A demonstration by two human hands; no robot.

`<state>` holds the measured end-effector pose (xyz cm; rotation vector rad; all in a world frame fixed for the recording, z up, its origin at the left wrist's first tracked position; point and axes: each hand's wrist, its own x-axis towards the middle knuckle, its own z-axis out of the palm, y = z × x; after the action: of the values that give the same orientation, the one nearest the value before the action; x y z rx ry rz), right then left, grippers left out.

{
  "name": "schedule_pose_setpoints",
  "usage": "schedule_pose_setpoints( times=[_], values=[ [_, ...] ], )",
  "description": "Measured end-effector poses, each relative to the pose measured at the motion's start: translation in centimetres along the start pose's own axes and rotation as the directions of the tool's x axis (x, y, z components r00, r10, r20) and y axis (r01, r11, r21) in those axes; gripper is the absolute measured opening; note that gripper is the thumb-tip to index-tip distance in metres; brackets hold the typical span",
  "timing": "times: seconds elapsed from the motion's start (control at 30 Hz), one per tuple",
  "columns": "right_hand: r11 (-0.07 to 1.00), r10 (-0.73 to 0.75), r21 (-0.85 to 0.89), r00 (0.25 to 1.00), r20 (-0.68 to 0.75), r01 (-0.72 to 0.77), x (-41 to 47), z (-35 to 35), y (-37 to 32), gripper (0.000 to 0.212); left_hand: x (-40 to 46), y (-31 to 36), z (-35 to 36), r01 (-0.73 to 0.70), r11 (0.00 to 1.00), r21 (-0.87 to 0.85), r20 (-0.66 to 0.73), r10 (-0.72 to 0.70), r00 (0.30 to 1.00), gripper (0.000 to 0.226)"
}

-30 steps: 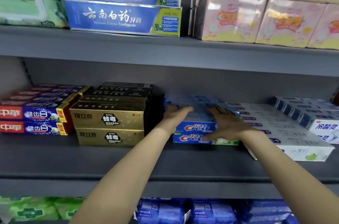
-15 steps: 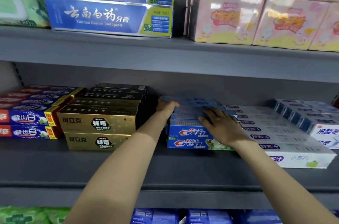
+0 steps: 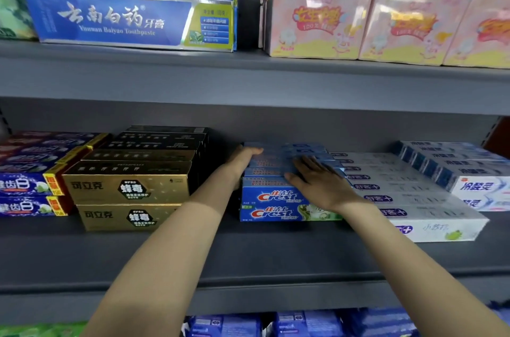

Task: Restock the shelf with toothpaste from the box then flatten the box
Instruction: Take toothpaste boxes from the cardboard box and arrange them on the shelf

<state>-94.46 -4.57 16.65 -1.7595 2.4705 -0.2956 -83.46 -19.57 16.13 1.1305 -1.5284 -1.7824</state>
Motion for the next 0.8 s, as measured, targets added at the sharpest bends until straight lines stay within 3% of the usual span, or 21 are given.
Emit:
schedule_pose_setpoints(
  times=[0.13,0.27,0.4,0.53,0.67,0.8],
  values=[
    [0.92,0.169,0.384,0.961,-0.22,-0.074,0.1,-1.4,2.1,0.056,-0.7,-0.3,-0.6,0.043,0.998,-0.05,-0.128,-0.049,0.991,0.034],
    [0.862,0.267,0.468,0.959,-0.096,-0.193,0.5,-1.2,2.9,0.046,-2.8,-0.1,0.1,0.145,0.969,-0.202,0.007,-0.146,0.989,0.039],
    [0.842,0.308,0.485,0.949,-0.073,-0.236,1.0,-1.2,3.2,0.043,-3.6,-0.1,0.7,0.139,0.959,-0.248,0.039,-0.134,0.99,0.043],
    [0.896,0.286,0.37,0.956,-0.058,-0.246,1.0,-1.4,3.0,0.045,-3.8,-0.3,0.5,0.104,0.971,-0.216,0.019,-0.102,0.995,0.045],
    [0.969,0.208,0.169,0.963,-0.174,-0.179,0.8,-1.3,2.6,0.051,-3.6,-1.5,-0.2,0.029,0.982,-0.187,-0.085,-0.046,0.995,0.049],
    [0.997,0.047,0.058,0.994,-0.1,-0.042,0.2,-0.7,1.5,0.046,-4.3,-2.4,0.3,0.113,0.948,-0.297,0.003,-0.117,0.993,0.053]
  ],
)
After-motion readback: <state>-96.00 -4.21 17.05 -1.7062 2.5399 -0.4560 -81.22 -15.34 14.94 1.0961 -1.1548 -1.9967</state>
